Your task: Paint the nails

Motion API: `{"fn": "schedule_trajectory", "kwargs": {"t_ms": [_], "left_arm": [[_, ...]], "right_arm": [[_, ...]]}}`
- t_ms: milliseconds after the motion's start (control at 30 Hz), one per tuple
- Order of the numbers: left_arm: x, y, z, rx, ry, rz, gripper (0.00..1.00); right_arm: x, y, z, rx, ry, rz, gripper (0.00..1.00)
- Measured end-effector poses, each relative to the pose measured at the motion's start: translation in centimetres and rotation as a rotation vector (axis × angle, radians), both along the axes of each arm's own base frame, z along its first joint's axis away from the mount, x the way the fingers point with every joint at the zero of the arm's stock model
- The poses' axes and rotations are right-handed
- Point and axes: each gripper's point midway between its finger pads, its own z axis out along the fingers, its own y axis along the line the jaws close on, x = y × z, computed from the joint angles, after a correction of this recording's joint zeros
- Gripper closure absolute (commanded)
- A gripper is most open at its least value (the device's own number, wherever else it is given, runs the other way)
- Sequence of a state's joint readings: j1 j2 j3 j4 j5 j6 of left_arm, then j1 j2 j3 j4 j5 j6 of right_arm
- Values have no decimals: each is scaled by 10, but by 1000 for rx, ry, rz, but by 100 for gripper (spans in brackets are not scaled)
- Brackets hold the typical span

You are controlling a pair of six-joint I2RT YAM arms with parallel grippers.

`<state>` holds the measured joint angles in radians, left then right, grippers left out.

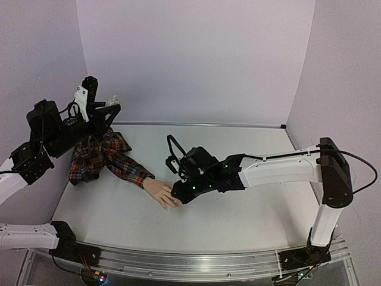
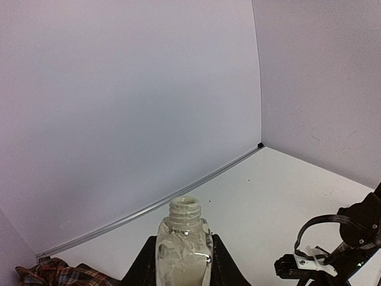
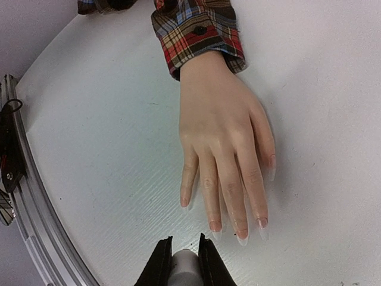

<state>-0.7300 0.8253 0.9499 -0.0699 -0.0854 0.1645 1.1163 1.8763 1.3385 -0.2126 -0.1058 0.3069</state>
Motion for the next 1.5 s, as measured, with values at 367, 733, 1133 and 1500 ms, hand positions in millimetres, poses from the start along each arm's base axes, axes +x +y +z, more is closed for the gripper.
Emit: {"fn": "schedule_trajectory", "kwargs": {"t_ms": [367,733,1133,1500], "left_arm": [[5,7,-4,38,-25,51,100],[7,9,-8,52,-30,70,100],[7,9,-8,59,-35,72,100],[7,9,-8,59,-35,72,100]], "right_arm": [[-2,8,-11,-3,-14,1,100],[5,2,-27,-46,-30,-34,100],[7,1,-45,-81,-26,-42,100],[10,0,-52,-100,-34,-55,100]]}}
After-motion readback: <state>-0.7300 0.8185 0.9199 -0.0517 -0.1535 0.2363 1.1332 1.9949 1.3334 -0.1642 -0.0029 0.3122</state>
